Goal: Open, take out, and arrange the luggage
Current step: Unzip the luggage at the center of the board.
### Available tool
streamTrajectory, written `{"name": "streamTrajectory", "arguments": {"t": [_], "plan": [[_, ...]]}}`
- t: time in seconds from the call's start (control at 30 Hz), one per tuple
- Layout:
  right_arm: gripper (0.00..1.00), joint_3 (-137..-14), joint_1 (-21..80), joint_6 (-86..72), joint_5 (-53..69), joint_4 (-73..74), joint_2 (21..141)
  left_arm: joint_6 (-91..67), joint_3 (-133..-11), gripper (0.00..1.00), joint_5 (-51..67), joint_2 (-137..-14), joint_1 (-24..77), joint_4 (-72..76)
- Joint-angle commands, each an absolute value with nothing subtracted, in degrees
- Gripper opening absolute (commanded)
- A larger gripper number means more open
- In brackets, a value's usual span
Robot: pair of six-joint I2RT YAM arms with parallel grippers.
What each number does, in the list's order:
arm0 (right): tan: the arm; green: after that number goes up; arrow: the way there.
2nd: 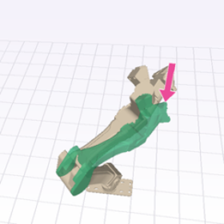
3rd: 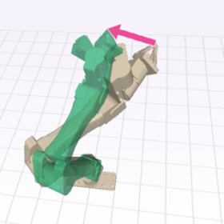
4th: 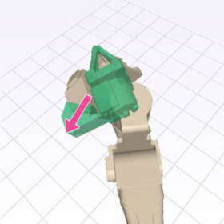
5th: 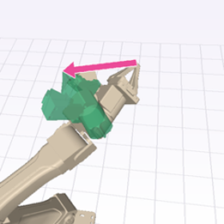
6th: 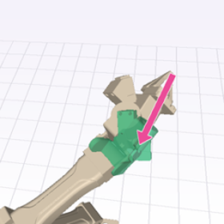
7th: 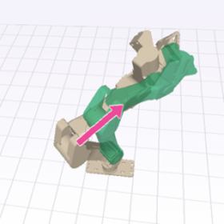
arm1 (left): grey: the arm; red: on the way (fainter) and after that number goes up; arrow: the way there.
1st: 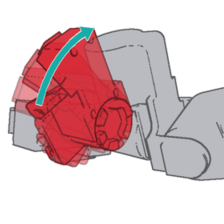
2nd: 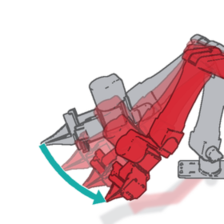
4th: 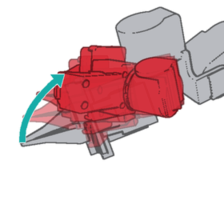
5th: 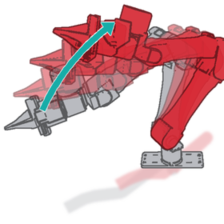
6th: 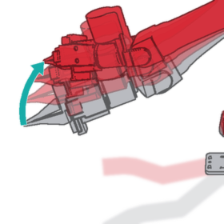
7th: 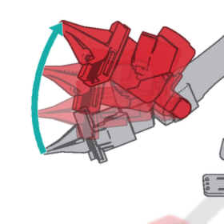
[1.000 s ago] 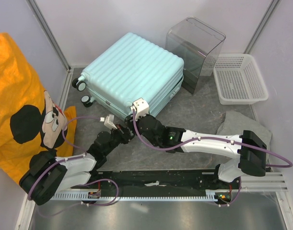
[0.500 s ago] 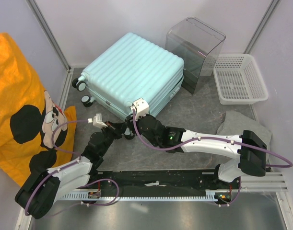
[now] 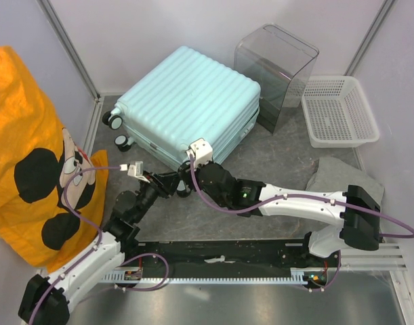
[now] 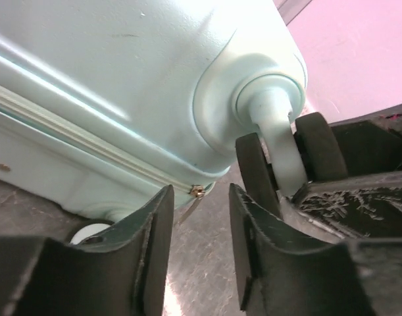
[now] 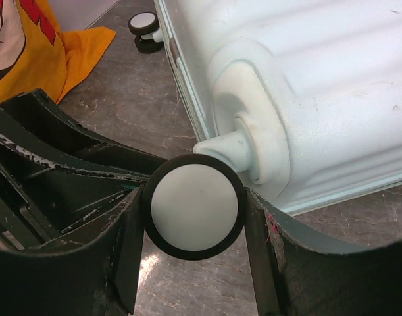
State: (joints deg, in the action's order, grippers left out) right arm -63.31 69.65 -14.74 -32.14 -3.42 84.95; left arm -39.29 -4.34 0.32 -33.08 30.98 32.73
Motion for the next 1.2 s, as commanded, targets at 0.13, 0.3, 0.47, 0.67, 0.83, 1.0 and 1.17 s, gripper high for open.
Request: {"name": "streamTrajectory", "arguments": {"t": [0.13, 0.3, 0.47, 0.67, 0.83, 1.0, 1.17], "plan": [[0.6, -61.0, 68.38, -13.45, -36.91, -3.87, 74.28, -30.24, -10.37, 0.57, 14.49, -34.78, 30.76, 27.06], [0.72, -58.8, 68.29, -14.67, -38.93, -0.19, 66.82, -30.15, -12.39, 0.58, 17.49, -39.89, 30.76, 30.67], [0.7, -54.94, 62.87, -19.85, -36.49, 3.95, 61.79, -30.06, -14.85, 0.58, 21.17, -44.38, 30.76, 32.25], [0.63, -48.09, 55.29, -21.98, -27.26, 3.26, 60.55, -29.71, -18.19, 0.58, 24.96, -49.04, 30.76, 33.14], [0.53, -38.34, 54.49, -25.13, -17.86, -7.44, 63.72, -30.15, -21.88, 0.57, 21.64, -48.78, 30.76, 25.34], [0.47, -30.6, 54.58, -31.37, -11.7, -26.79, 67.76, -29.88, -23.29, 0.52, 18.2, -46.67, 30.76, 20.13], [0.42, -30.41, 55.11, -32.6, -8.27, -36.45, 73.72, -29.36, -26.53, 0.49, 18.11, -46.76, 30.76, 14.77]]}}
